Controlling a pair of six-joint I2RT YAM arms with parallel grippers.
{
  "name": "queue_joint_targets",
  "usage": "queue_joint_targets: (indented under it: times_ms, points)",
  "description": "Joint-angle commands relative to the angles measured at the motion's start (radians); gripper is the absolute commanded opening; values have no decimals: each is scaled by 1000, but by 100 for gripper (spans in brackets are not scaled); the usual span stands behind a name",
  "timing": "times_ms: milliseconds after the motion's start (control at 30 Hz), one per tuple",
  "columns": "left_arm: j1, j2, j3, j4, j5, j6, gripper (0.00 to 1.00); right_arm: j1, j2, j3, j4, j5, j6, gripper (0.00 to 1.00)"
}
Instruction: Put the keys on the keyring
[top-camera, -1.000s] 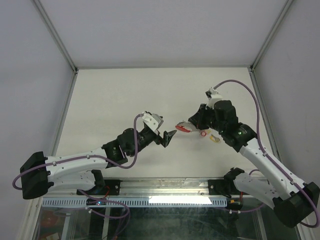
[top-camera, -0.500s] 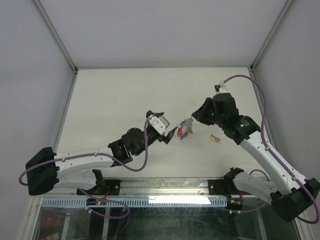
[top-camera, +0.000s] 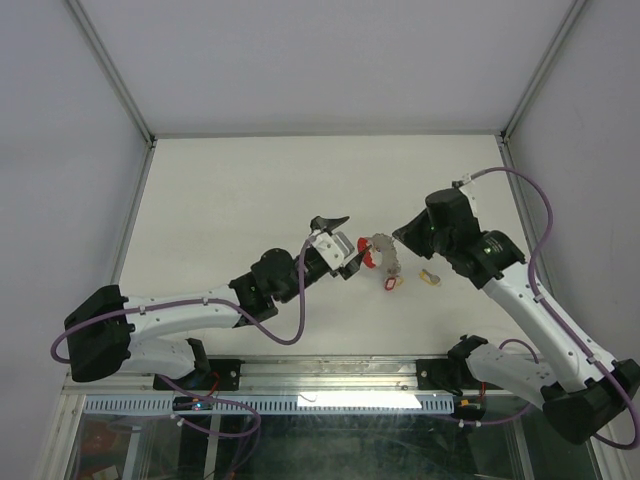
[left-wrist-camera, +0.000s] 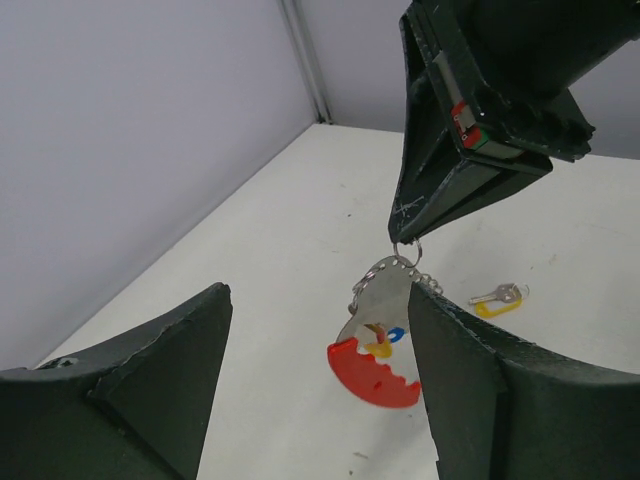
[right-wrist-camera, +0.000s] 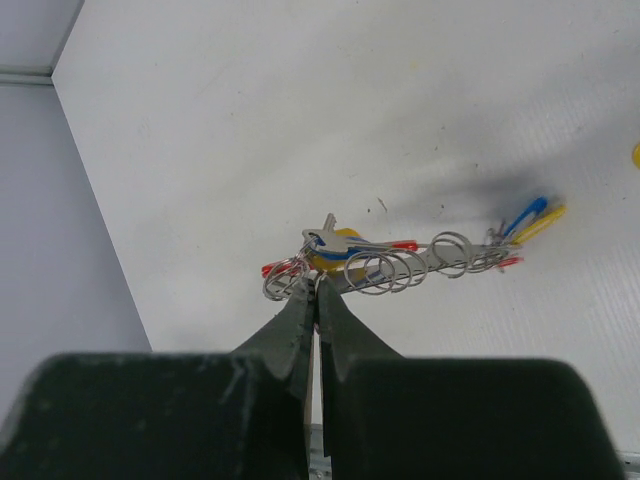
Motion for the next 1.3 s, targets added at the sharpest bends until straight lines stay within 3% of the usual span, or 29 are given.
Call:
queue_joint_targets:
  times_ms: [0, 200, 400, 833, 1000, 1267]
  points:
    - [0, 21, 20, 124, 105, 48, 70, -3, -41, 71, 41, 15, 43, 0]
    - [0, 37, -8, 135, 192, 112, 73, -3, -70, 63, 101, -71, -90, 0]
    - [0, 26, -10, 90, 205, 141, 74, -2, -98, 40, 214, -300, -352, 0]
    - [0, -5, -27, 44, 191, 188, 75, -3, -76, 81, 201, -484, -531, 0]
    - [0, -7, -25, 28, 203, 192, 71, -2, -54, 110, 173, -519, -569, 0]
    - [0, 2, -18, -14, 192, 184, 56, -2, -49, 136, 150, -530, -585, 0]
